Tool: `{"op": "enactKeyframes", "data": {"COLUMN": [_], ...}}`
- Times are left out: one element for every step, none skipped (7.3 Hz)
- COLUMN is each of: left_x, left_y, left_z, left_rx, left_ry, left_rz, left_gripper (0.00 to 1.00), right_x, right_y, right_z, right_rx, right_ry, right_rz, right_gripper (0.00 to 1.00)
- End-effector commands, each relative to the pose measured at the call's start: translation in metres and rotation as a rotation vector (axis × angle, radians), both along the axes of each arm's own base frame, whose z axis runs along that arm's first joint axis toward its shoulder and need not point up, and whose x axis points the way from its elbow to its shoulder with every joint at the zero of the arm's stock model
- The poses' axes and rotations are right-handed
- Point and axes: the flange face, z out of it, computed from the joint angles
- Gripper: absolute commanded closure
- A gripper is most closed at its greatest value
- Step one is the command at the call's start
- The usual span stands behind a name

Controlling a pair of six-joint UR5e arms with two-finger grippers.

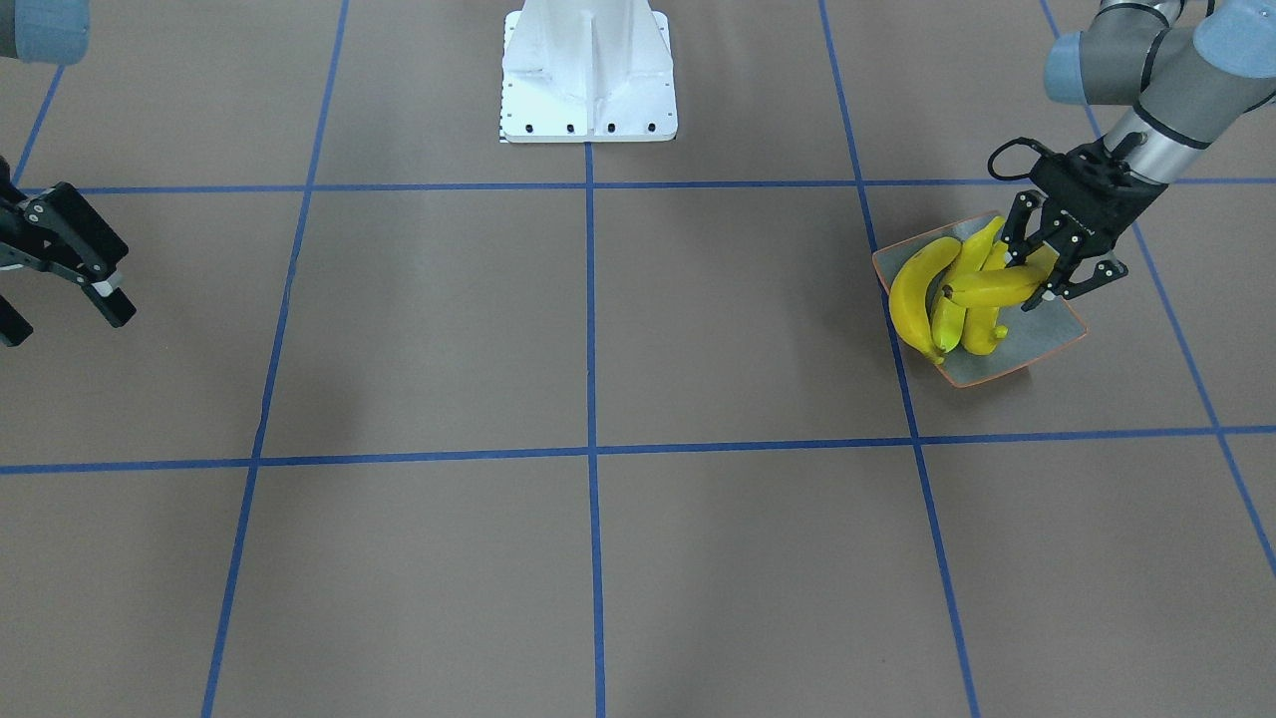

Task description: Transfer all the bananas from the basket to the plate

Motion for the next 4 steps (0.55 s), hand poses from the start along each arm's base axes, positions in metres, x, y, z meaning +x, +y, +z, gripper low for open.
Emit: {"op": "enactKeyframes", "data": {"left_x": [0.0097,0.0098,0.0108,0.0111], "left_y": [-0.0198,-0.0187,-0.0161,-0.0145], "left_z": [0.0125,0.0143,0.0134,0.0107], "left_rx": [0.05,0.05,0.051,0.053], "left_ry": [-0.049,-0.05,-0.042,-0.036], "left_rz": [0.001,0.003,0.013,0.017], "left_gripper": [1.0,1.0,1.0,1.0], "right_x": [0.0057,0.0087,0.0111,0.0104], "right_y": [0.0002,-0.0015,-0.0041,-0.0058], "right_z": [0.0053,0.0067,0.0101,0.0118], "right_rx": [-0.003,-0.005,-0.012,-0.015], "right_ry": [0.005,0.007,0.01,0.011], "right_rz": [0.005,0.012,0.018,0.018], "right_gripper": [0.0,0.0,0.0,0.0]}}
